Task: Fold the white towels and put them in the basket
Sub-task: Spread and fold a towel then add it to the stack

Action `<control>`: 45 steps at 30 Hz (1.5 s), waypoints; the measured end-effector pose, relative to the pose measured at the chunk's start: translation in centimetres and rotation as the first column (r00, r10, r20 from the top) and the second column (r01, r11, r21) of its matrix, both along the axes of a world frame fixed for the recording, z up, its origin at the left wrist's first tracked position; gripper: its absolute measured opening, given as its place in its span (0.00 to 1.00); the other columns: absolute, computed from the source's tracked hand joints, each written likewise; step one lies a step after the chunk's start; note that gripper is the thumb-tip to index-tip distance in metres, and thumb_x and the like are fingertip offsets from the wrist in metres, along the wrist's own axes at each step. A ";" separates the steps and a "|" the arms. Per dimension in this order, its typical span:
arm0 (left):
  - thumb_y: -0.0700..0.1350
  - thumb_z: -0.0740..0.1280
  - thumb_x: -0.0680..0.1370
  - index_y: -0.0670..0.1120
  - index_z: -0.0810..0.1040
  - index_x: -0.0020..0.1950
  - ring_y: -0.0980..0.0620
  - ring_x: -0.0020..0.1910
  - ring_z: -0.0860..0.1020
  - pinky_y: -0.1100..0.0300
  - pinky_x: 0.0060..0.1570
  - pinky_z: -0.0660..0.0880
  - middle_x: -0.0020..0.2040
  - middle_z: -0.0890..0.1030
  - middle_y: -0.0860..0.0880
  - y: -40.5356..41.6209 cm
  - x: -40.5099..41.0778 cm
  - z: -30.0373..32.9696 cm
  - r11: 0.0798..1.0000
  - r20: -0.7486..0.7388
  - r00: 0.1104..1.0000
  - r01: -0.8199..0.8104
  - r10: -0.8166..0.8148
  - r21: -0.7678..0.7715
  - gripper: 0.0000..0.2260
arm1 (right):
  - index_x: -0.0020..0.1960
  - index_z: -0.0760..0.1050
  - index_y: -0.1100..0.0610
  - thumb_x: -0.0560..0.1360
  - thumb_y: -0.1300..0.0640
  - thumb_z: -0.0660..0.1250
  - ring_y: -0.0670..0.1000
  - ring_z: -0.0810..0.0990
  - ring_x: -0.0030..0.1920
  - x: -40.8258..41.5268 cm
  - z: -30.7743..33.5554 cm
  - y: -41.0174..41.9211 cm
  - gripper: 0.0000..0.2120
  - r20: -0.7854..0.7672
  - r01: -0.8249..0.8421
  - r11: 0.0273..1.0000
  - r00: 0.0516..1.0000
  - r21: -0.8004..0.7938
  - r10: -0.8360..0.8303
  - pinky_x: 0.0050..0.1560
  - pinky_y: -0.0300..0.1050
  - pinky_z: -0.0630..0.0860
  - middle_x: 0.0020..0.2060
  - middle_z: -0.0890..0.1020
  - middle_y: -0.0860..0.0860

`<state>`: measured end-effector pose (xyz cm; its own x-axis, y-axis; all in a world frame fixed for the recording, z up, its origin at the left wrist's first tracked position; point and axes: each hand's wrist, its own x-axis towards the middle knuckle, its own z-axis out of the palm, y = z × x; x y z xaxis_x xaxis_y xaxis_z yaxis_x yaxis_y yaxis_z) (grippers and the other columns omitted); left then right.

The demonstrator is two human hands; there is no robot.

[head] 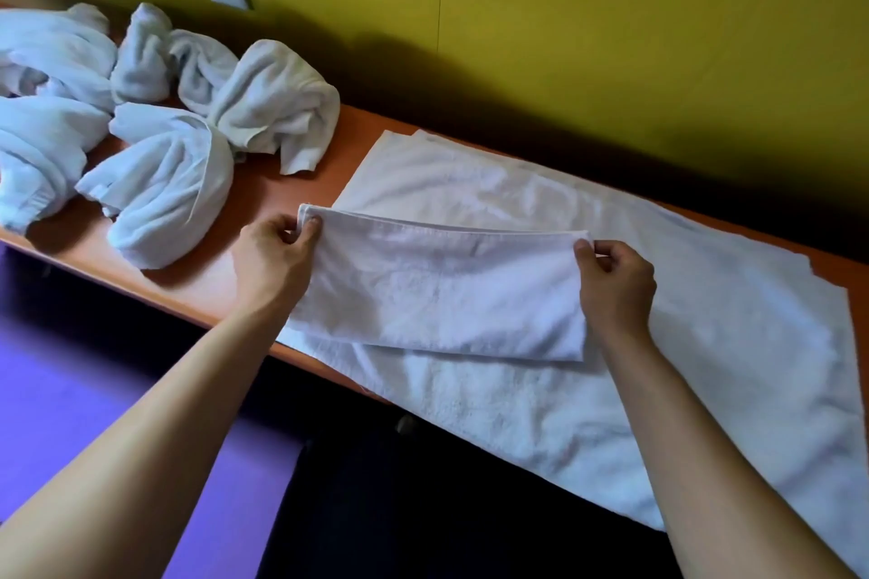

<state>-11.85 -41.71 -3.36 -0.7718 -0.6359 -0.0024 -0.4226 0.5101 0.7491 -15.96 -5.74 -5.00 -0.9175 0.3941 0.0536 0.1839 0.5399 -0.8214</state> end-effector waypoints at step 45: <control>0.45 0.66 0.82 0.52 0.80 0.63 0.54 0.56 0.70 0.62 0.60 0.66 0.59 0.80 0.59 -0.7 10.5 -6.0 0.941 0.026 0.944 0.331 -0.330 -0.072 0.11 | 0.47 0.76 0.49 0.73 0.52 0.71 0.44 0.80 0.37 4.5 2.9 -21.6 0.05 -0.113 -0.508 0.861 0.857 -0.014 0.503 0.40 0.41 0.75 0.34 0.81 0.42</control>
<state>-1.38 -42.41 -9.32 -0.9389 -0.3435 0.0233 -0.2301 0.6767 0.6994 -11.50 -27.37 -2.06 -0.9814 -0.1184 0.1512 -0.1904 0.5010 -0.8442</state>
